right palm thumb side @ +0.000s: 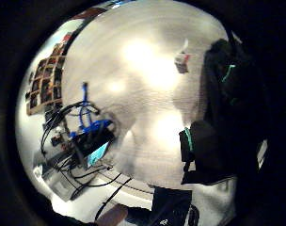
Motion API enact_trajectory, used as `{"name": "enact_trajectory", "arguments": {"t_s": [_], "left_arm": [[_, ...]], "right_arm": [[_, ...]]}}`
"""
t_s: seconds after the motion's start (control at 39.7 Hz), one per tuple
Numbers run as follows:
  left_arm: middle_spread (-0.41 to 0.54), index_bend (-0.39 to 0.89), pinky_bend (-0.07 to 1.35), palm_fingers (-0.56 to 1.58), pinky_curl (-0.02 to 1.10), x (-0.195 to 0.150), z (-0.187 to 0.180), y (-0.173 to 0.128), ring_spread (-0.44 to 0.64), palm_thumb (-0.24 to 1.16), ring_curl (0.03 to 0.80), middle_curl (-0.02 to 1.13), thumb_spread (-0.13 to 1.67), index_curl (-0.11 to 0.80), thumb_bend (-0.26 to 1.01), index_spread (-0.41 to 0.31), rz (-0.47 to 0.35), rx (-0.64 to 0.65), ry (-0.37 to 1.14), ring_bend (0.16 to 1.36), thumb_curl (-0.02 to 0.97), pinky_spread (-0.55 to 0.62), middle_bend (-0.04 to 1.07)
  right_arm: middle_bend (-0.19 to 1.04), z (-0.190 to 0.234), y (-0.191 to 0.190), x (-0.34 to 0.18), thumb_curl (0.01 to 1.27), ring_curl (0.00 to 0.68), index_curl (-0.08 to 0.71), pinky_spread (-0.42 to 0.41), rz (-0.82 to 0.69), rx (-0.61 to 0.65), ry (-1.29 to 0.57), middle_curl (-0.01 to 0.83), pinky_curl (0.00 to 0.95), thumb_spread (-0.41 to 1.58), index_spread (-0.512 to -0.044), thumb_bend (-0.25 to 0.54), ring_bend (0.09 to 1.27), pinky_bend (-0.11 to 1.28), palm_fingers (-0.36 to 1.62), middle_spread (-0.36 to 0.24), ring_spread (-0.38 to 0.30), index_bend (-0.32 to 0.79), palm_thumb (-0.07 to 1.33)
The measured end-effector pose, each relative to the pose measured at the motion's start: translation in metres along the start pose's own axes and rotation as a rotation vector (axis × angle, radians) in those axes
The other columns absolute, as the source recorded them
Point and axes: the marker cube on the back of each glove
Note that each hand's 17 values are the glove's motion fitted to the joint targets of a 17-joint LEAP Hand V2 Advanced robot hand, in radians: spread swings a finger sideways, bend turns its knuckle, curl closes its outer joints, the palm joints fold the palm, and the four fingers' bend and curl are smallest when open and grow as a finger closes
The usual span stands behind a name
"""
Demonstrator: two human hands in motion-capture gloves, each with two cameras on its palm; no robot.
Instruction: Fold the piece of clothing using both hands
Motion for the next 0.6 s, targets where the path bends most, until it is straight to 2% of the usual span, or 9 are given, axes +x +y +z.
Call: {"name": "enact_trajectory", "arguments": {"t_s": [0.13, 0.2, 0.28, 0.43, 0.6], "left_arm": [[-0.124, 0.14, 0.19, 0.87, 0.38, 0.004, -0.010, 0.000, -0.01, 0.49, 0.331, 0.43, 1.38, 0.342, 0.07, -0.094, 0.007, 0.012, 0.014, 0.39, 0.377, -0.05, 0.35], [-0.129, 0.14, 0.19, 0.88, 0.38, 0.007, -0.010, 0.001, -0.02, 0.50, 0.334, 0.44, 1.37, 0.343, 0.07, -0.098, 0.011, 0.004, 0.012, 0.38, 0.386, -0.06, 0.35], [-0.132, 0.14, 0.19, 0.88, 0.38, 0.012, -0.006, 0.002, -0.02, 0.50, 0.337, 0.44, 1.37, 0.343, 0.06, -0.100, 0.012, -0.014, -0.001, 0.37, 0.392, -0.06, 0.34], [-0.129, 0.13, 0.18, 0.88, 0.38, 0.025, 0.004, 0.007, -0.02, 0.51, 0.344, 0.44, 1.36, 0.341, 0.05, -0.103, 0.040, -0.079, -0.080, 0.37, 0.403, -0.07, 0.31], [-0.120, 0.13, 0.18, 0.87, 0.38, 0.041, 0.008, 0.008, -0.02, 0.50, 0.351, 0.45, 1.35, 0.337, 0.02, -0.098, 0.076, -0.114, -0.091, 0.36, 0.409, -0.06, 0.30]], "right_arm": [[0.39, -0.027, 0.005, 0.001, 0.57, 0.464, 0.379, -0.341, -0.094, 0.121, -0.119, 0.509, 0.426, 0.82, -0.235, -0.031, 0.66, 0.68, 1.20, -0.183, -0.243, 0.10, 0.82], [0.38, -0.037, -0.016, 0.013, 0.56, 0.458, 0.368, -0.328, -0.101, 0.216, -0.148, 0.505, 0.421, 0.90, -0.224, -0.024, 0.65, 0.66, 1.19, -0.167, -0.229, 0.10, 0.81], [0.38, -0.054, -0.009, 0.035, 0.54, 0.453, 0.358, -0.321, -0.085, 0.289, -0.136, 0.503, 0.415, 0.95, -0.213, -0.017, 0.64, 0.66, 1.21, -0.153, -0.219, 0.11, 0.81], [0.37, -0.073, 0.010, 0.089, 0.52, 0.447, 0.345, -0.312, -0.019, 0.327, -0.137, 0.500, 0.407, 1.02, -0.204, -0.017, 0.62, 0.65, 1.22, -0.134, -0.206, 0.11, 0.82], [0.37, -0.078, 0.015, 0.117, 0.51, 0.444, 0.334, -0.306, 0.004, 0.339, -0.152, 0.494, 0.400, 1.06, -0.195, -0.016, 0.61, 0.63, 1.22, -0.123, -0.196, 0.12, 0.82]]}}
